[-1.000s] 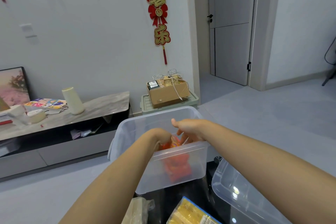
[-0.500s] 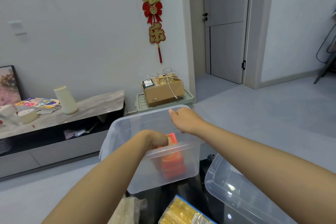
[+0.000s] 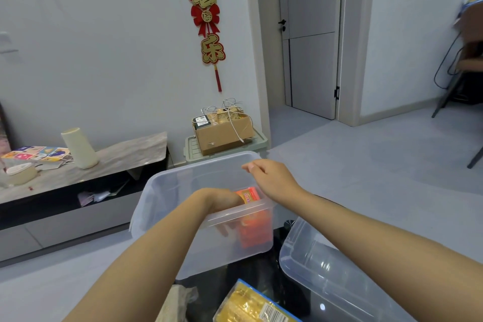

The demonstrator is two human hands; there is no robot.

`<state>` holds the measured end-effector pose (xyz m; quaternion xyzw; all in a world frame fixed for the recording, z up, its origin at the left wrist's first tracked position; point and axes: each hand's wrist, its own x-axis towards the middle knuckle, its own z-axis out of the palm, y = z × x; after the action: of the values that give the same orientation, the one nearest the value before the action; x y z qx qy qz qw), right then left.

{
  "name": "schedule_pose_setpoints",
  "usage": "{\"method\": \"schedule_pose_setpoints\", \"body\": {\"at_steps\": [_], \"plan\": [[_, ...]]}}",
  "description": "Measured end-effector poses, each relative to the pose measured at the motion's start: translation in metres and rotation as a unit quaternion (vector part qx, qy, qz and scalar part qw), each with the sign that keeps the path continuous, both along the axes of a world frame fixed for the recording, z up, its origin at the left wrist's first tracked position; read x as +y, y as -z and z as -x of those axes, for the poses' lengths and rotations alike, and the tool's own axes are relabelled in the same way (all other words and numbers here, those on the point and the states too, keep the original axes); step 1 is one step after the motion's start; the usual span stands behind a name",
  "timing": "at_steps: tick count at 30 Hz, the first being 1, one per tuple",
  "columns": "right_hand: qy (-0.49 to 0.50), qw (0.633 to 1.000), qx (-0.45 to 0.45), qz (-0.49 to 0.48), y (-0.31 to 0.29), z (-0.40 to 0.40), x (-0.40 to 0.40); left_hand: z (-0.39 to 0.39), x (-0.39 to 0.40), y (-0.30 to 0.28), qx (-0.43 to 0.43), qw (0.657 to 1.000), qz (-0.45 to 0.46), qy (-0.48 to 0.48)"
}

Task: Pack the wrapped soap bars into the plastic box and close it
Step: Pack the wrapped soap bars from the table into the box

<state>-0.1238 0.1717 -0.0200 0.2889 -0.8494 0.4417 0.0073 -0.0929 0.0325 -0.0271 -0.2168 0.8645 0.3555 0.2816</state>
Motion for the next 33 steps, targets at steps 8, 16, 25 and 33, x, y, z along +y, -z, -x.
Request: {"method": "schedule_pose_setpoints", "body": {"at_steps": [8,16,25,33], "plan": [[-0.033,0.999,0.034,-0.016,-0.010,-0.028,0.015,-0.030,0.015,-0.034,0.306,0.950,0.062,-0.018],[-0.032,0.998,0.038,0.024,0.003,-0.114,0.044,-0.129,0.041,-0.039,0.426,0.895,0.130,0.001],[-0.026,0.986,-0.038,-0.158,0.041,-0.186,0.075,-0.216,0.071,0.008,0.297,0.946,0.129,0.009],[-0.009,0.938,-0.041,-0.344,0.053,-0.215,0.114,-0.267,0.084,0.034,0.168,0.965,0.111,0.165]]}}
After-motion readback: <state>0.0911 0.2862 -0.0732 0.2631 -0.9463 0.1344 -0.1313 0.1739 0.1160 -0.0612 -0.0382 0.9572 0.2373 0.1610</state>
